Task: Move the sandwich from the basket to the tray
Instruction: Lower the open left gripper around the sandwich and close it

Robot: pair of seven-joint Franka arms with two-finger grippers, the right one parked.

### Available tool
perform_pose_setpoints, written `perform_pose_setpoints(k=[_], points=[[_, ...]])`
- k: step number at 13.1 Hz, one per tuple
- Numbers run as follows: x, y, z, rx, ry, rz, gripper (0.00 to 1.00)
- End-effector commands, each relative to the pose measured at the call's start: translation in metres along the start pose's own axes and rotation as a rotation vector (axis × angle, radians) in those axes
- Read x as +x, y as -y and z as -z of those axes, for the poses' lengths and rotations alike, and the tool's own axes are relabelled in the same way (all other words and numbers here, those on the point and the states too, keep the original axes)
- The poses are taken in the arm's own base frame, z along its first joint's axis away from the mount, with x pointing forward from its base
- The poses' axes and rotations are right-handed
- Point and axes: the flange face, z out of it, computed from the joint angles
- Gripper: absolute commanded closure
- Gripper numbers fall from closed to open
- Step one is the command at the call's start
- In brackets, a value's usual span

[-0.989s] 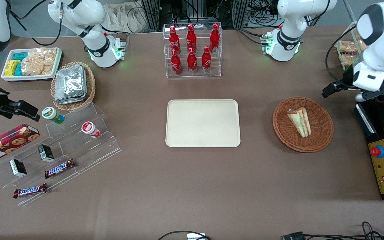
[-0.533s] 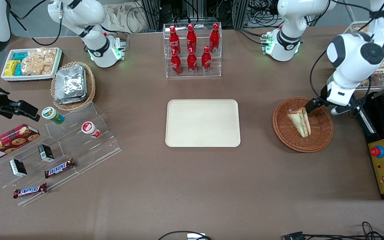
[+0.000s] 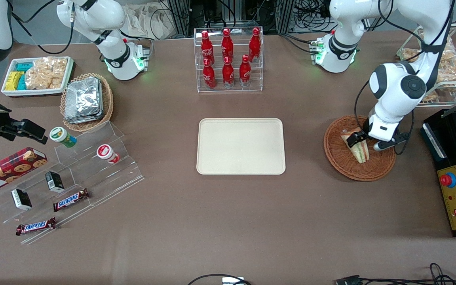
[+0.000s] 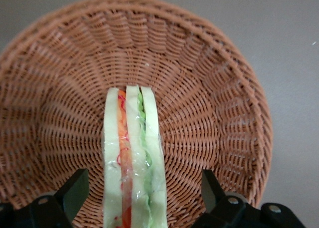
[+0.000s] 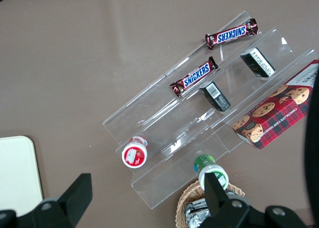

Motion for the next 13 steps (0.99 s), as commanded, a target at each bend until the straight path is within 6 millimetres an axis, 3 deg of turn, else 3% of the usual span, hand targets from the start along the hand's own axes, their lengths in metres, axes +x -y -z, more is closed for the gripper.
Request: perform_pose_setpoints(k=[1, 4, 5, 6, 7, 10, 11, 13], points=[[0.002, -0.004, -0.014, -0.004, 0.014, 0.011, 0.01], [0.000, -0.005, -0.020, -0.001, 0.026, 0.005, 0.04], [0.000, -0.005, -0.020, 0.002, 0.025, -0.007, 0.34], [-0.001, -0.005, -0.020, 0.004, 0.027, -0.016, 0.78], [-0.001, -0.005, -0.020, 0.005, 0.028, -0.017, 0.96], [0.001, -0.006, -0.008, 0.005, 0.020, -0.020, 1.00], [0.000, -0.008, 0.008, 0.016, 0.033, -0.026, 1.00], [0.003, -0.009, 0.065, 0.050, 0.072, -0.032, 1.00]])
